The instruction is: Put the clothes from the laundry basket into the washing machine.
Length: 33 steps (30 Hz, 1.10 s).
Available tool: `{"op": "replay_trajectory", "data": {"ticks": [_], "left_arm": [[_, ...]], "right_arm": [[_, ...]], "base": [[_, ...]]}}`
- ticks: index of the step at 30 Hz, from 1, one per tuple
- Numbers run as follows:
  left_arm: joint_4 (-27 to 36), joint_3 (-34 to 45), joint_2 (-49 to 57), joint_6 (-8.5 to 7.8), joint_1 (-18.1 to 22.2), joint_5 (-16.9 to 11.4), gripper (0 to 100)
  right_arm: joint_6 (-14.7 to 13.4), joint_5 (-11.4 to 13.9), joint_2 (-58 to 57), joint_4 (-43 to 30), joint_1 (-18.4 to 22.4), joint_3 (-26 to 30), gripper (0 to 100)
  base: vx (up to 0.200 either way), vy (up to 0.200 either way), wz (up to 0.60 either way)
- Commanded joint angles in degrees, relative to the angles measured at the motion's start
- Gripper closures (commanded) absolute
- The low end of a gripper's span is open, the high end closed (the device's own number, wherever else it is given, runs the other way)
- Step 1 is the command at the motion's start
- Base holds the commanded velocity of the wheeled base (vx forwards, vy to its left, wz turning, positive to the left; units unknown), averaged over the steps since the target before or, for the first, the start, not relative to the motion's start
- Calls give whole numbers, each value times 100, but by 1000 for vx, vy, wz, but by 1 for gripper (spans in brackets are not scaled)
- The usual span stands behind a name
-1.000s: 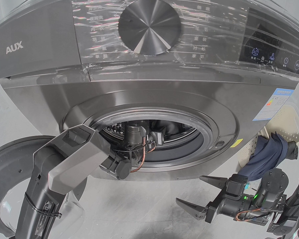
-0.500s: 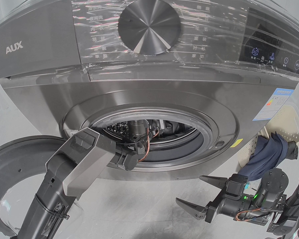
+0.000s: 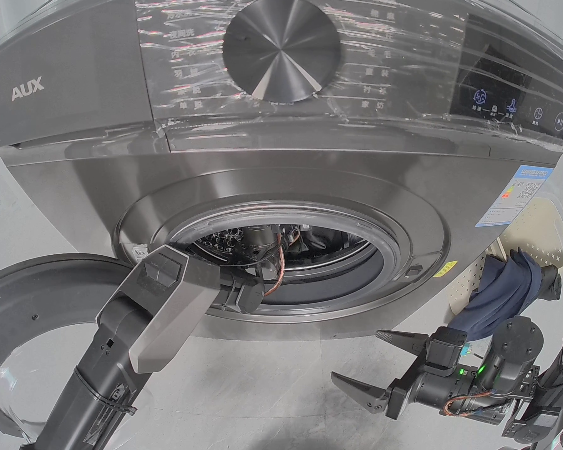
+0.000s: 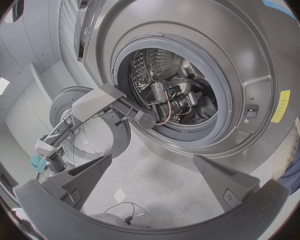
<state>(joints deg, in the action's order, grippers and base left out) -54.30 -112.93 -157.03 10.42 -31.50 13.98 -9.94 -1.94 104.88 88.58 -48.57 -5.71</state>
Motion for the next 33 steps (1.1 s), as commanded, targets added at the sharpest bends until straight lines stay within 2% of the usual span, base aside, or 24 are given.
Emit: {"op": "replay_trajectory", "data": {"ticks": [1, 6, 14, 16, 22, 24, 33], "left_arm": [[-46, 843, 480, -5, -128, 26, 0], [-63, 2038, 1245, -49, -322, 8, 0], [-107, 4684, 2923, -67, -814, -335, 0], [-301, 5255, 3284, -67, -884, -379, 0], [-529, 6732, 4189, -146, -1244, -537, 0], [-608, 7154, 4479, -128, -1403, -581, 0], [-1188, 8788, 5639, -128, -2009, -502, 0]], "right_arm": [[0, 0, -2, 2, -4, -1, 0], [-8, 0, -2, 2, -4, 8, 0], [-8, 0, -2, 2, -4, 26, 0], [-8, 0, -2, 2, -4, 34, 0], [-35, 0, 7, -7, -4, 70, 0], [-35, -8, 7, -7, -4, 96, 0], [-52, -26, -319, -60, 93, 571, 0]], "base": [[0, 0, 0], [0, 0, 0], [0, 0, 0], [0, 0, 0], [0, 0, 0], [0, 0, 0], [0, 0, 0]]}}
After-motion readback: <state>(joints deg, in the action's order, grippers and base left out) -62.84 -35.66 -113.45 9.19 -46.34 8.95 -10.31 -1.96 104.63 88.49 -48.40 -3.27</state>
